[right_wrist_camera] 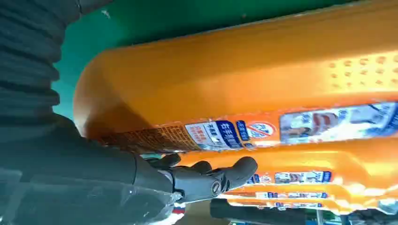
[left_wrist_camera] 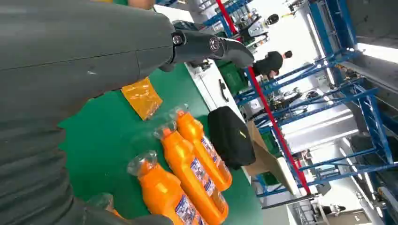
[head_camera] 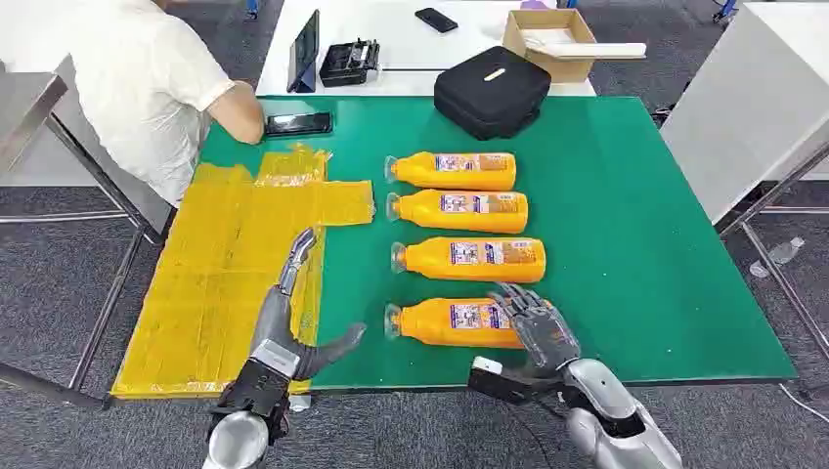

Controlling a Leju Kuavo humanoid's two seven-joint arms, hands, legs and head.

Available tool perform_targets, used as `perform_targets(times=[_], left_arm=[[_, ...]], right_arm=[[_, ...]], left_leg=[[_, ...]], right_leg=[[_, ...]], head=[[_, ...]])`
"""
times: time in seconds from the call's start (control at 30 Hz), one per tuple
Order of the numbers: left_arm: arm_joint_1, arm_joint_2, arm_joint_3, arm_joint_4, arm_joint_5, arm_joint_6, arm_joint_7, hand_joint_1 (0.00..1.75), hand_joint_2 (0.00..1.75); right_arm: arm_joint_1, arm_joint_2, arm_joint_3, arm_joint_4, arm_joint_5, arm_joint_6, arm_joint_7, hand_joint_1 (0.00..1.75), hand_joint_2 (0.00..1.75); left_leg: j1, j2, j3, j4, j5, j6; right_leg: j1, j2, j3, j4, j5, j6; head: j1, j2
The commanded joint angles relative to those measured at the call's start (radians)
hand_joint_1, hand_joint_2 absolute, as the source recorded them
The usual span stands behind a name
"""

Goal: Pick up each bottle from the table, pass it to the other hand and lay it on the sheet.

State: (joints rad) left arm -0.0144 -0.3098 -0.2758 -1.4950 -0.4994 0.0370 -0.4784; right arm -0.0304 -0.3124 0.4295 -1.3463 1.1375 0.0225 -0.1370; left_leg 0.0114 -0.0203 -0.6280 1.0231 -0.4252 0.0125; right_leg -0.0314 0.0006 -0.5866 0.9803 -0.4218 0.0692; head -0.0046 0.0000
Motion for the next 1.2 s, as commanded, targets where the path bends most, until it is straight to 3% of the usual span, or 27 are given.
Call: perform_targets(times=[0.03, 0.07, 0.73, 0.97, 1.1, 1.2], left_arm=[[0.011, -0.018, -0.009, 0.025, -0.002, 0.004, 0.003, 0.00, 1.75], [0.009, -0.018, -0.009, 0.027, -0.002, 0.004, 0.003, 0.00, 1.75], [-0.004, -0.020, -0.013, 0.045, 0.013, 0.003, -0.016, 0.00, 1.75], [-0.001, -0.027, -0.008, 0.043, 0.030, 0.006, -0.025, 0.00, 1.75], [0.005, -0.039, 0.021, 0.032, 0.343, -0.076, 0.031, 0.00, 1.75], [0.007, -0.039, 0.021, 0.035, 0.342, -0.076, 0.031, 0.00, 1.75]], right_arm=[[-0.031, -0.035, -0.009, 0.115, 0.007, 0.052, 0.013, 1.62, 1.75], [-0.036, -0.040, -0.012, 0.123, 0.001, 0.059, 0.010, 1.75, 1.75], [0.015, -0.104, -0.037, 0.082, -0.126, 0.107, 0.006, 1.75, 1.75], [0.038, -0.066, -0.060, 0.043, -0.185, 0.060, -0.029, 1.75, 1.75], [0.095, 0.014, -0.082, -0.103, -0.286, 0.033, -0.078, 1.75, 1.75], [0.090, 0.016, -0.080, -0.109, -0.287, 0.042, -0.070, 1.75, 1.75]], left_leg=[[0.000, 0.001, 0.003, -0.001, -0.001, 0.000], [0.000, 0.001, 0.005, -0.001, -0.001, 0.001], [0.000, -0.002, 0.007, -0.001, -0.001, 0.000], [0.000, -0.001, 0.006, -0.001, -0.001, 0.000], [0.001, -0.001, 0.007, -0.001, -0.001, 0.000], [0.001, 0.004, 0.008, 0.000, -0.002, -0.001]], right_leg=[[0.001, -0.001, 0.004, -0.002, -0.001, -0.003], [0.001, 0.000, 0.006, -0.002, -0.001, -0.004], [0.001, -0.003, 0.008, -0.003, -0.002, -0.004], [0.001, -0.002, 0.007, -0.002, -0.001, -0.003], [0.001, -0.002, 0.008, -0.002, -0.001, -0.004], [0.002, 0.002, 0.007, -0.001, -0.001, -0.004]], head=[[0.000, 0.000], [0.000, 0.000], [0.000, 0.000], [0.000, 0.000], [0.000, 0.000], [0.000, 0.000]])
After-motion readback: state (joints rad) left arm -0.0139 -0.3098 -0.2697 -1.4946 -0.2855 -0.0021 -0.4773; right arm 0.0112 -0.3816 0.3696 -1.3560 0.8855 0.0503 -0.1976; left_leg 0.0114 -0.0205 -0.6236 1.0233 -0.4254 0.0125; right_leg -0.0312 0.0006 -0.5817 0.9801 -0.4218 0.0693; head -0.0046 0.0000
